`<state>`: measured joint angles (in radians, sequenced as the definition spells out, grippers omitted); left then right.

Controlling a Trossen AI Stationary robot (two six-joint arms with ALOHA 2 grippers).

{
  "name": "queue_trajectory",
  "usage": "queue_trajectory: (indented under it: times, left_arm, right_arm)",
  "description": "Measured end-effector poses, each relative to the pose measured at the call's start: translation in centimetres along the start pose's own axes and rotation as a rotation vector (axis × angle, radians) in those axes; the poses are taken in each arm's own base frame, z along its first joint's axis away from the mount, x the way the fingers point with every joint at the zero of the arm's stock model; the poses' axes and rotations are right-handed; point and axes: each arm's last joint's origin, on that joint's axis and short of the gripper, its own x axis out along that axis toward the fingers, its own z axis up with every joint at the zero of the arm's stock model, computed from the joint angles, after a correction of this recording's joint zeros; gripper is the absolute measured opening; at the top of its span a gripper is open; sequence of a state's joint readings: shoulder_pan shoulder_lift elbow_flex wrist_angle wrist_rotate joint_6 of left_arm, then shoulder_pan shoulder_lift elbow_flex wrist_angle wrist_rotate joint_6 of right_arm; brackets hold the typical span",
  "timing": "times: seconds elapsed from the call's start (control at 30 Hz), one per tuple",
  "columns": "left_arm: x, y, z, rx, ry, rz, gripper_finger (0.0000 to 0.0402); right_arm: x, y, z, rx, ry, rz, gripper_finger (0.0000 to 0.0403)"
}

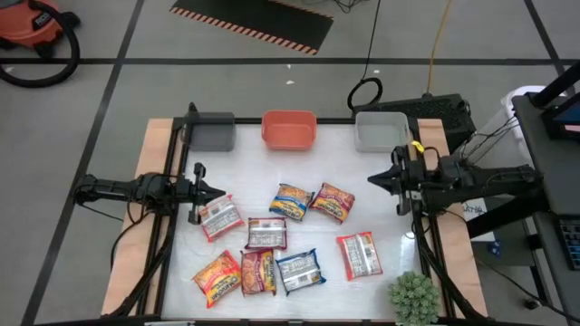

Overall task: Sort Maruchan noodles
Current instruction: Put the top right red noodle pack into the gray bin

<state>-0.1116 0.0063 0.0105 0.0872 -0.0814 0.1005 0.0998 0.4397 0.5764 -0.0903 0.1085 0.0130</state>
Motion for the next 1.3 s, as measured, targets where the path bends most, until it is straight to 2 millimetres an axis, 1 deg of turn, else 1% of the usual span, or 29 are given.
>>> queue_trajectory:
  times: [0.2, 0.37, 0.57, 0.67, 0.73, 0.87, 0.97, 1.07, 1.13, 1.3]
  left_arm:
    - [0.0, 0.0, 0.0, -0.003, 0.0, 0.0, 0.0001]
    - [0.0, 0.0, 0.0, -0.006, 0.0, 0.0, 0.0001]
    - [0.0, 0.0, 0.0, -0.06, 0.0, -0.002, 0.0001]
    - [0.0, 0.0, 0.0, -0.065, 0.0, -0.003, 0.0001]
    - [0.0, 0.0, 0.0, -0.085, -0.001, -0.008, 0.0001]
    - [0.0, 0.0, 0.3, -0.147, -0.027, -0.009, 0.0001]
    - [-0.2, 0.1, 1.5, -0.171, -0.045, -0.01, 0.0001]
    - [-0.5, 0.3, 3.4, -0.2, -0.061, -0.012, 0.0001]
    - [-0.7, 0.5, 5.0, -0.223, -0.055, -0.017, 0.0001]
    - [-0.9, 0.6, 9.6, -0.234, 0.016, -0.089, 0.0001]
  right_arm:
    - [1.7, 0.3, 6.0, -0.009, 0.084, -0.001, 0.0]
    - [2.9, 0.4, 10.3, -0.014, 0.136, -0.008, 0.0]
    - [4.5, 0.6, 14.6, -0.022, 0.181, -0.038, 0.0]
    - [5.3, 0.6, 16.0, -0.021, 0.23, -0.063, 0.0]
    - [5.9, 0.6, 16.2, 0.009, 0.263, -0.087, 0.0]
    - [7.2, 0.8, 15.4, 0.027, 0.335, -0.096, 0.0]
    - [7.9, 0.8, 14.5, 0.026, 0.41, -0.101, 0.0]
    - [8.4, 0.9, 13.7, 0.055, 0.479, -0.115, 0.0]
    - [8.8, 0.9, 13.1, 0.067, 0.518, -0.13, 0.0]
    - [9.5, 1.2, 10.5, 0.043, 0.603, -0.216, 0.0]
